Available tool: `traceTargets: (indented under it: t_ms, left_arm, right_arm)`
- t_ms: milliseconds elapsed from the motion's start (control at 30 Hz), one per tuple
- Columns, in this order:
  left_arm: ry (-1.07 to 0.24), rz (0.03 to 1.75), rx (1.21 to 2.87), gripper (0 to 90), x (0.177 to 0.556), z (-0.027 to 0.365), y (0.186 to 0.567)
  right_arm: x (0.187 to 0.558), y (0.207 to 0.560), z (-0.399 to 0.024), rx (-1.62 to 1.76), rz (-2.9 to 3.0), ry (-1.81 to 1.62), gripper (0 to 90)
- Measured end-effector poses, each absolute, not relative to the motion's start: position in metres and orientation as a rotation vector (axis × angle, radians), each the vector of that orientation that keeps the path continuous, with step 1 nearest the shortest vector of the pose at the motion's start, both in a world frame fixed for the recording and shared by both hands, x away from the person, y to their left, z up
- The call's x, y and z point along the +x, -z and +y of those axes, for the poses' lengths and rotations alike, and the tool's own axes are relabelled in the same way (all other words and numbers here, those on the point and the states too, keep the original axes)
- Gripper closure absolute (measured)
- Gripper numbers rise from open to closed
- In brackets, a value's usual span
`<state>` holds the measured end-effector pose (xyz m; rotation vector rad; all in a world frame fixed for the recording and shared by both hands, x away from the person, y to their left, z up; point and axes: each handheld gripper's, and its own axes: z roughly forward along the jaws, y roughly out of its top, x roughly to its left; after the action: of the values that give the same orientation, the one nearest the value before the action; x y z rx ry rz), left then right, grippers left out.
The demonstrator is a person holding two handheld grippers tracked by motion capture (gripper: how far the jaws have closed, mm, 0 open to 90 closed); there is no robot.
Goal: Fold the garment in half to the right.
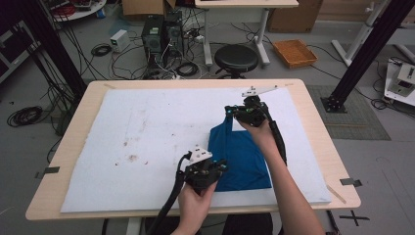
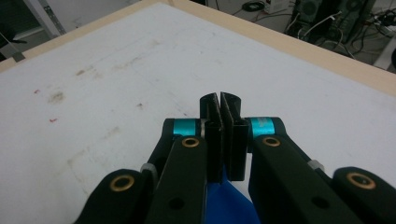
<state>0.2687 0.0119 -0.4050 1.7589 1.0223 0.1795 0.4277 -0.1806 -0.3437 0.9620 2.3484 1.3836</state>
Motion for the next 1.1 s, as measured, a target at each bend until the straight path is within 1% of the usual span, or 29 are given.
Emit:
traceTargets:
  t_ms: [367, 500, 767, 833, 867, 933, 1033, 1100]
  left_arm:
    - [-0.045, 1.023, 1.751, 84.7, 0.286, -0.045, 0.414]
    - [-0.035, 1.013, 1.767, 84.7, 0.291, -0.064, 0.416]
    - [0.001, 1.023, 1.781, 84.7, 0.304, -0.084, 0.425]
    - [0.017, 1.004, 1.786, 84.1, 0.306, -0.089, 0.428]
    - [0.025, 0.995, 1.784, 81.5, 0.307, -0.091, 0.429]
    - [0.056, 0.966, 1.775, 72.8, 0.306, -0.094, 0.43]
    - [0.057, 0.927, 1.783, 67.4, 0.304, -0.097, 0.431]
    - [0.041, 0.91, 1.794, 64.9, 0.301, -0.095, 0.429]
  right_arm:
    - [0.438, 0.355, -0.218, 0.979, 2.407, -1.302, 88.6]
    - [0.441, 0.358, -0.23, 0.99, 2.413, -1.263, 88.5]
    - [0.446, 0.372, -0.253, 1.062, 2.394, -1.217, 88.4]
    - [0.446, 0.377, -0.257, 1.08, 2.393, -1.21, 88.3]
    - [0.446, 0.38, -0.259, 1.085, 2.392, -1.201, 88.3]
    - [0.447, 0.383, -0.263, 1.097, 2.396, -1.173, 87.7]
    - [0.445, 0.385, -0.266, 1.114, 2.379, -1.15, 86.0]
    - [0.443, 0.386, -0.269, 1.133, 2.359, -1.164, 82.1]
